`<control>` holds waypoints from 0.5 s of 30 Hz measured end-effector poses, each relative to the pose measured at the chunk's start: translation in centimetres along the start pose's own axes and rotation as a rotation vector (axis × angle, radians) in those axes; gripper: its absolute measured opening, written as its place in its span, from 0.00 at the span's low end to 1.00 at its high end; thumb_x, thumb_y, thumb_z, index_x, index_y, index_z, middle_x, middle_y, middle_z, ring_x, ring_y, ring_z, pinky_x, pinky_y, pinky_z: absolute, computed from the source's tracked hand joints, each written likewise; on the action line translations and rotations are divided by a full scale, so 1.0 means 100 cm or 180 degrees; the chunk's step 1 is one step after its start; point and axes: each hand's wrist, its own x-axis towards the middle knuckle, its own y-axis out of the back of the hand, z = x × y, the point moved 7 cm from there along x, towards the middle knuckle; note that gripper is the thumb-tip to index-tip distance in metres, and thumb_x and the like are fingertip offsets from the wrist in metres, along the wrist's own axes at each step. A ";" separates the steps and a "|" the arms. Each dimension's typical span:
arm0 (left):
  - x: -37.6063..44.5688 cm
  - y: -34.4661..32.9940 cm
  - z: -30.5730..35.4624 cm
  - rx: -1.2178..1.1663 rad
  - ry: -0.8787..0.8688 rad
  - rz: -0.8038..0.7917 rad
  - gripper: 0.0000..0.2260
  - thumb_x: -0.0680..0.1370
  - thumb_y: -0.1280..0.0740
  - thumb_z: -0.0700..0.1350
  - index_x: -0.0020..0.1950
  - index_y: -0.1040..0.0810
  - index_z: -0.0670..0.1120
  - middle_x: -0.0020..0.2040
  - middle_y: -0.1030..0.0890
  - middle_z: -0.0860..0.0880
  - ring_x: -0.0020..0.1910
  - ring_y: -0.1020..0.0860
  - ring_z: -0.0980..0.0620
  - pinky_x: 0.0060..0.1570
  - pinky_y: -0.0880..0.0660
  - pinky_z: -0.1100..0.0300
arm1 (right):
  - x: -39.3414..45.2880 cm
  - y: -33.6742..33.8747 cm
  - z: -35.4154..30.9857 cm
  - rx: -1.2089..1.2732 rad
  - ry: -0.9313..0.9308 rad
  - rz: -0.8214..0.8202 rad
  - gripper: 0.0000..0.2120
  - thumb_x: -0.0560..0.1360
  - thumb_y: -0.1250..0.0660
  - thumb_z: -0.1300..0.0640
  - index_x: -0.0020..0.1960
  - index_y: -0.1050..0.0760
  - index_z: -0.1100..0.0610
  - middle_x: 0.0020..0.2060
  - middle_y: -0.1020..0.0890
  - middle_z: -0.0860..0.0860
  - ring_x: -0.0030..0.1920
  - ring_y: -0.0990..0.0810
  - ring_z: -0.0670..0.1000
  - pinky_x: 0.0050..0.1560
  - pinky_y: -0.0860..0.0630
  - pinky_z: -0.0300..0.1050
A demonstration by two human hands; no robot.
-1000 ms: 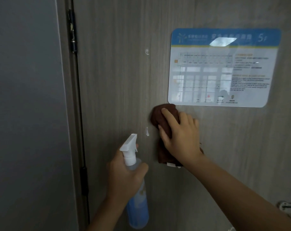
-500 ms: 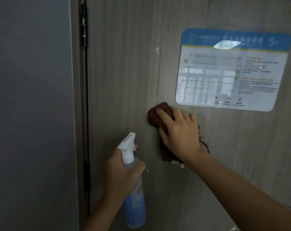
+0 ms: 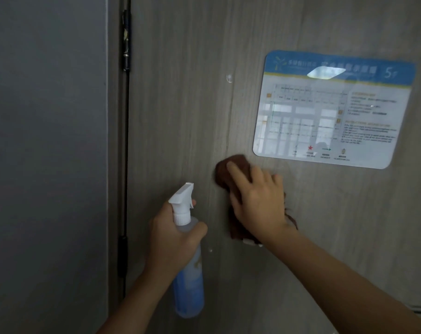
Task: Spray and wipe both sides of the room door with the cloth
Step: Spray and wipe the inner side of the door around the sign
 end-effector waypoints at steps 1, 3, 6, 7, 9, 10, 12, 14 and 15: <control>0.000 -0.001 0.001 -0.0012 -0.0016 -0.0009 0.16 0.67 0.26 0.38 0.53 0.18 0.50 0.36 0.18 0.51 0.30 0.22 0.59 0.32 0.26 0.66 | -0.015 -0.006 -0.011 0.0057 0.0281 -0.0086 0.26 0.74 0.35 0.50 0.71 0.24 0.53 0.47 0.23 0.58 0.44 0.24 0.60 0.45 0.36 0.52; 0.001 -0.002 0.003 -0.0012 -0.0067 -0.0040 0.16 0.67 0.26 0.38 0.53 0.18 0.50 0.35 0.18 0.54 0.31 0.22 0.59 0.34 0.26 0.65 | -0.044 -0.016 -0.027 0.0085 0.0801 -0.0275 0.25 0.74 0.33 0.50 0.70 0.23 0.52 0.46 0.22 0.57 0.43 0.24 0.60 0.45 0.35 0.52; 0.003 0.000 0.001 -0.0021 -0.0071 0.0010 0.13 0.68 0.25 0.36 0.47 0.20 0.51 0.33 0.20 0.56 0.29 0.23 0.59 0.32 0.27 0.66 | -0.034 -0.009 -0.005 0.0078 0.0612 -0.0235 0.24 0.74 0.33 0.49 0.69 0.23 0.51 0.46 0.23 0.57 0.43 0.24 0.60 0.45 0.33 0.53; 0.003 0.001 0.001 0.0013 -0.0086 0.0033 0.15 0.69 0.24 0.33 0.46 0.21 0.52 0.32 0.20 0.56 0.29 0.23 0.59 0.30 0.27 0.66 | -0.022 -0.003 0.009 0.0048 0.0337 -0.0157 0.25 0.73 0.32 0.49 0.70 0.24 0.51 0.47 0.23 0.57 0.44 0.23 0.60 0.45 0.33 0.53; 0.003 0.000 0.000 0.0093 -0.0107 0.0023 0.18 0.70 0.25 0.29 0.45 0.21 0.52 0.31 0.20 0.56 0.28 0.23 0.58 0.30 0.27 0.66 | -0.004 0.006 0.029 0.0017 -0.0225 -0.0033 0.27 0.73 0.29 0.51 0.71 0.25 0.51 0.48 0.22 0.57 0.46 0.23 0.61 0.46 0.32 0.53; 0.004 0.000 0.000 0.0115 -0.0105 0.0026 0.18 0.70 0.25 0.29 0.45 0.21 0.52 0.31 0.20 0.56 0.28 0.23 0.59 0.29 0.28 0.67 | -0.003 0.008 0.030 0.0018 -0.0371 0.0013 0.27 0.73 0.28 0.52 0.71 0.25 0.52 0.48 0.22 0.58 0.46 0.23 0.61 0.46 0.31 0.53; 0.005 0.000 0.001 0.0098 -0.0079 0.0037 0.18 0.69 0.25 0.29 0.45 0.21 0.52 0.31 0.20 0.56 0.28 0.23 0.60 0.30 0.28 0.67 | -0.016 0.001 0.015 0.0108 -0.0165 -0.0050 0.28 0.71 0.28 0.52 0.71 0.25 0.53 0.48 0.22 0.58 0.45 0.23 0.61 0.46 0.31 0.53; 0.008 0.001 0.002 0.0098 -0.0115 0.0046 0.17 0.69 0.24 0.29 0.47 0.20 0.50 0.34 0.19 0.58 0.30 0.22 0.60 0.32 0.27 0.67 | -0.043 -0.013 -0.011 0.0151 0.0504 -0.0316 0.29 0.71 0.28 0.50 0.71 0.25 0.52 0.48 0.23 0.57 0.44 0.23 0.61 0.46 0.30 0.54; 0.009 0.001 0.004 0.0097 -0.0138 0.0035 0.17 0.69 0.24 0.29 0.48 0.19 0.49 0.35 0.18 0.59 0.31 0.22 0.60 0.33 0.27 0.67 | -0.055 -0.017 -0.017 0.0113 0.0761 -0.0409 0.28 0.71 0.28 0.49 0.71 0.24 0.52 0.47 0.22 0.56 0.44 0.23 0.60 0.46 0.30 0.53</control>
